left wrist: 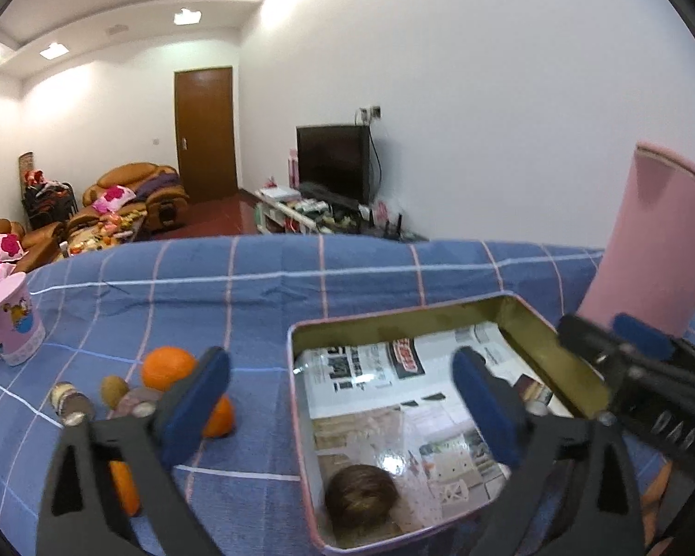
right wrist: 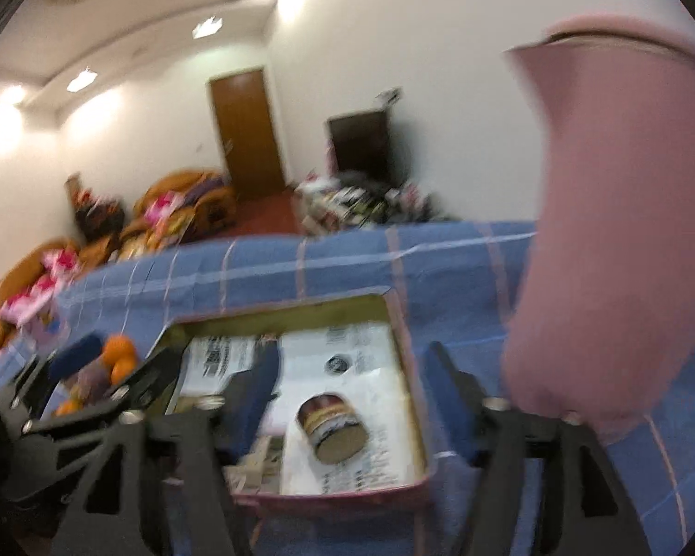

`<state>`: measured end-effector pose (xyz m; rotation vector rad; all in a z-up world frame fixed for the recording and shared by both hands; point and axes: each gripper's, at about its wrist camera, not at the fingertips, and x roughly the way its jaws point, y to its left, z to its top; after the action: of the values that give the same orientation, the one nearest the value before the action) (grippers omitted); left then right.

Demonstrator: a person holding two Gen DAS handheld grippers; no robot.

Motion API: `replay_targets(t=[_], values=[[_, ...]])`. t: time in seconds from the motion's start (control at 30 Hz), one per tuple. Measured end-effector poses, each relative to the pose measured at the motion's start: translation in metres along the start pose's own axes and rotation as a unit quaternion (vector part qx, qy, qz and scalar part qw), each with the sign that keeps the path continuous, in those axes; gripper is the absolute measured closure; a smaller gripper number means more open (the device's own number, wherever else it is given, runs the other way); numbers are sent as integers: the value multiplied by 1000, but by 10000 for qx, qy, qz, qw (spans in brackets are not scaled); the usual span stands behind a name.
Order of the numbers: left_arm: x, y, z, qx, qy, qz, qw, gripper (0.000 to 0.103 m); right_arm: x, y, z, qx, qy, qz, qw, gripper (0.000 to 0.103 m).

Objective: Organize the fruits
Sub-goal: 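Lower the cylinder into the tin box and open the right tool, then move both tools back from the tin toward the remaining fruit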

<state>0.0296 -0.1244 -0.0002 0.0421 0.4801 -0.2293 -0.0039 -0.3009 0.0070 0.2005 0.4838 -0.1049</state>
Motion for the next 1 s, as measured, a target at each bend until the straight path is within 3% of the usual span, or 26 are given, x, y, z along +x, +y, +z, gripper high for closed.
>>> replay_targets(t=[0.1, 0.23, 0.53, 1.0], values=[[-5, -5, -1, 167, -141, -39, 9998, 0, -9, -9, 2, 305, -243, 36, 9992, 19], [-12, -8, -2, 397, -296, 78, 9987, 0, -9, -11, 3, 351, -252, -60, 9990, 19], [-17, 2, -2, 285, -305, 132, 9990, 0, -17, -3, -5, 55, -394, -552, 9977, 19], [-31, 28, -12, 184, -204, 315, 9991, 0, -21, 8, -12, 102, -287, -690, 9971, 19]])
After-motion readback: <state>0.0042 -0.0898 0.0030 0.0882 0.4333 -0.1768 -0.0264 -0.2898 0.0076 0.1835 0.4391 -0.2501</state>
